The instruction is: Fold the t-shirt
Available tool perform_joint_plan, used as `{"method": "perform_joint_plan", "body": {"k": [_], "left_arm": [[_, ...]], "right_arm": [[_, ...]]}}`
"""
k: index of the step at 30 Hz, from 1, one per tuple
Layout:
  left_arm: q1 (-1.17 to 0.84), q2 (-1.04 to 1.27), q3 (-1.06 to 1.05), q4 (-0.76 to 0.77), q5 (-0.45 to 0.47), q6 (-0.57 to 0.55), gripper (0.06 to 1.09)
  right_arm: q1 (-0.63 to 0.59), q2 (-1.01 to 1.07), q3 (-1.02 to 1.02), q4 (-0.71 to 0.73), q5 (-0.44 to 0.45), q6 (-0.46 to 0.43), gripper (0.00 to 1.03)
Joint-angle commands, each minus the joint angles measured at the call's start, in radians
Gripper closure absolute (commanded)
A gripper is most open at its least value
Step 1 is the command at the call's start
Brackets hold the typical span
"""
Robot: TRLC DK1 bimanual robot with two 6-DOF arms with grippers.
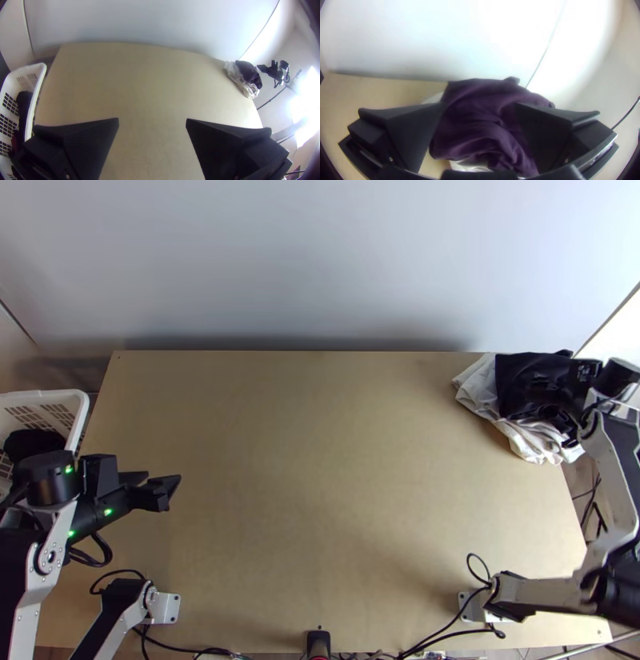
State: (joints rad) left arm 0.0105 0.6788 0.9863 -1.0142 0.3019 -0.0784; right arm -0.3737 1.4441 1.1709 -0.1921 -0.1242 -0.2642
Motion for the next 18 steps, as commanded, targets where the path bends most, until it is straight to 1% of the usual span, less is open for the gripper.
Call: {"method": "perform_joint_plan", "body": {"k": [1,4,7,9,10,12,15,18], "left_arm": [[0.002,-0.059,-0.005,0.063,-0.024,0.002,0.11],[0.003,-0.11,-0.04,0.105,-0.041,0.035,0.11],[0.003,-0.186,-0.115,0.169,-0.084,0.089,0.11],[0.003,-0.254,-0.181,0.213,-0.115,0.114,0.11],[0.003,-0.291,-0.219,0.236,-0.127,0.123,0.11],[0.003,-0.364,-0.298,0.279,-0.136,0.123,0.11],[-0.006,-0.47,-0.39,0.341,-0.167,0.124,0.11],[-0.018,-0.479,-0.442,0.351,-0.193,0.134,0.11]], "right_arm": [[0.068,-0.209,0.032,-0.078,-0.003,0.043,0.04],[0.136,-0.358,-0.022,-0.09,-0.002,0.092,0.04],[0.26,-0.531,-0.123,-0.098,0.005,0.126,0.04],[0.338,-0.649,-0.203,-0.132,0.035,0.172,0.04],[0.383,-0.708,-0.254,-0.15,0.044,0.209,0.04],[0.397,-0.83,-0.369,-0.182,0.043,0.227,0.04],[0.401,-0.915,-0.464,-0.27,0.044,0.243,0.04],[0.44,-0.996,-0.563,-0.319,0.069,0.218,0.04]]}}
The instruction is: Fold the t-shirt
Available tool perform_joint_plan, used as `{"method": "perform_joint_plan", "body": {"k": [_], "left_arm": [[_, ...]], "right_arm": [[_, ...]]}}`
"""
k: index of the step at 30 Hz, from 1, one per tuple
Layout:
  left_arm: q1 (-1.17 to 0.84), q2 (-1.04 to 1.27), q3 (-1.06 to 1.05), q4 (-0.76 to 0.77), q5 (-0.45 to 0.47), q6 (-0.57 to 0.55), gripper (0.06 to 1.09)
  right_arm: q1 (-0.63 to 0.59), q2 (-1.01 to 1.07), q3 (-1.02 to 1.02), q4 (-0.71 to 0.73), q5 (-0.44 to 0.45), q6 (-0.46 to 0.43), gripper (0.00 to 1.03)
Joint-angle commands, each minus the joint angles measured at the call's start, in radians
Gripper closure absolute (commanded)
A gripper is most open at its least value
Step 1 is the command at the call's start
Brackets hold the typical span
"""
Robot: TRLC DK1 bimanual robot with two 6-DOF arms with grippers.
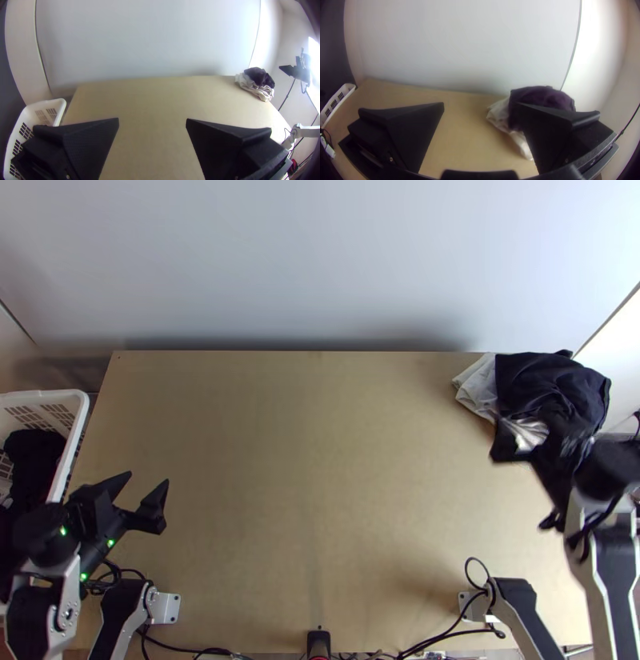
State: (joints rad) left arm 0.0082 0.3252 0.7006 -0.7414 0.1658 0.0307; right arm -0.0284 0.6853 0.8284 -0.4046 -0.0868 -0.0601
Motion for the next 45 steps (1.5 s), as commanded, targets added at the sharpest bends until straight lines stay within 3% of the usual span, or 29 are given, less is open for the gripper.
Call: {"method": "perform_joint_plan", "body": {"k": [1,5,11,16,18,21,26,30,36,41,45], "left_arm": [[-0.013,-0.124,-0.167,0.112,-0.068,0.02,0.11],[-0.008,-0.156,-0.247,0.238,-0.077,0.061,0.1],[0.007,-0.333,-0.443,0.459,-0.127,0.051,0.1],[0.012,-0.327,-0.486,0.425,-0.127,0.023,0.1],[0.012,-0.328,-0.478,0.376,-0.127,-0.041,0.1],[0.006,-0.327,-0.458,0.264,-0.126,-0.046,0.1],[0.013,-0.328,-0.458,0.254,-0.127,-0.046,0.1],[0.013,-0.328,-0.457,0.237,-0.127,-0.043,0.1],[0.013,-0.328,-0.452,0.208,-0.127,-0.037,0.1],[0.013,-0.328,-0.452,0.208,-0.129,-0.037,0.1],[0.013,-0.328,-0.452,0.208,-0.129,-0.035,0.1]], "right_arm": [[0.111,-0.262,-0.249,-0.115,0.039,-0.009,0.04],[0.113,-0.276,-0.31,-0.174,0.084,0.04,0.04],[0.071,-0.319,-0.348,-0.007,0.093,0.051,0.04],[0.064,-0.339,-0.388,0.052,0.087,0.048,0.04],[0.061,-0.369,-0.436,0.072,0.085,0.054,0.04],[0.065,-0.431,-0.528,0.102,0.088,0.057,0.04],[0.061,-0.696,-0.612,0.167,0.093,0.247,0.04],[0.019,-0.691,-0.638,0.164,0.094,0.359,0.04],[0.002,-0.688,-0.67,0.211,0.105,0.352,0.04],[-0.001,-0.69,-0.713,0.24,0.105,0.189,0.04],[0.016,-0.685,-0.735,0.17,0.104,0.195,0.04]]}}
